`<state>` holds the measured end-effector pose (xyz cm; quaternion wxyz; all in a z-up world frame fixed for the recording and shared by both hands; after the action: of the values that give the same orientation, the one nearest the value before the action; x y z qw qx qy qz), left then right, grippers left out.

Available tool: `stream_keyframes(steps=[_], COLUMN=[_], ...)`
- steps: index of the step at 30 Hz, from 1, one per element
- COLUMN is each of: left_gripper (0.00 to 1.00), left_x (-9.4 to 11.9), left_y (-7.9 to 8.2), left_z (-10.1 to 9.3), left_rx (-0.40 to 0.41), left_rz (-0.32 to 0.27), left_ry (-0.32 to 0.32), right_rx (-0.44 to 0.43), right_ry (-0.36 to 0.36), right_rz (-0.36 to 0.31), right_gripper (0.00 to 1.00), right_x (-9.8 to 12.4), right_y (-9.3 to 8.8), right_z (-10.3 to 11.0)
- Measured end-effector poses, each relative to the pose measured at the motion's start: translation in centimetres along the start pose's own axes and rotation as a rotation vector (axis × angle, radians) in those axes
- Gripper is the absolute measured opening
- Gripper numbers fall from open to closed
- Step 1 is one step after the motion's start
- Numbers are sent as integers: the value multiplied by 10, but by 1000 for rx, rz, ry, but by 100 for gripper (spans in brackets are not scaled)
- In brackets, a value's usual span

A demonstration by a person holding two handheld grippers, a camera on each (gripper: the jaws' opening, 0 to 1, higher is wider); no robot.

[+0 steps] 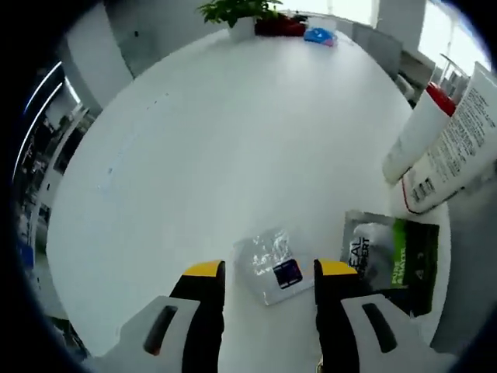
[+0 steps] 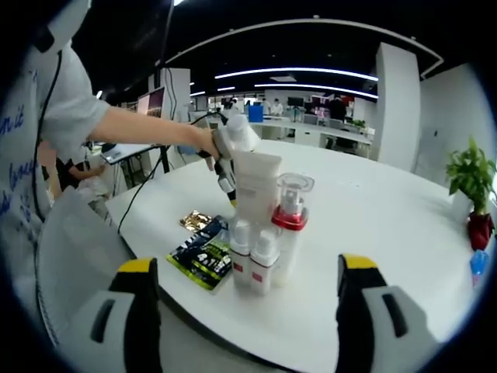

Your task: Arrange the skincare products in the storage area until every visible bottle or jar stands upright without overlapping.

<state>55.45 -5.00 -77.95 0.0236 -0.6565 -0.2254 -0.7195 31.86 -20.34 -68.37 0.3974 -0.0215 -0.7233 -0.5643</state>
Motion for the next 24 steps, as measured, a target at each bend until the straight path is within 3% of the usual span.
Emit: stream_keyframes(steps=[2, 6, 24], left_gripper=[47, 51, 51], left_x=[-3, -7, -14], left_y=[-2, -4, -2], left_z=[-1, -2, -8], left_rx=[55, 81, 172], left_rz=[8, 28, 32], left_ry=[-12, 2, 36], right_rx=[1, 0, 4], right_ry=[-2, -1, 0], right_rz=[-3, -10, -25], right_gripper=[96, 96, 95], right_x=[0, 1, 2], right_y=[0, 1, 2], right_z=[0, 0, 0])
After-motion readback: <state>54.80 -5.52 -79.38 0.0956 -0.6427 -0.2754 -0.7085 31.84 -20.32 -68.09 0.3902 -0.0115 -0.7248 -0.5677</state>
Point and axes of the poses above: the point that each gripper's makers call its tool centre point, and the gripper's own axes: x roughly backward along the fingers, z roughly to its left, y roughly out of its top, the point moved 4 cm from there along x, roughly backward along the fingers, and after that the axes turned 12 degrees about z, right-handed, at the moved point
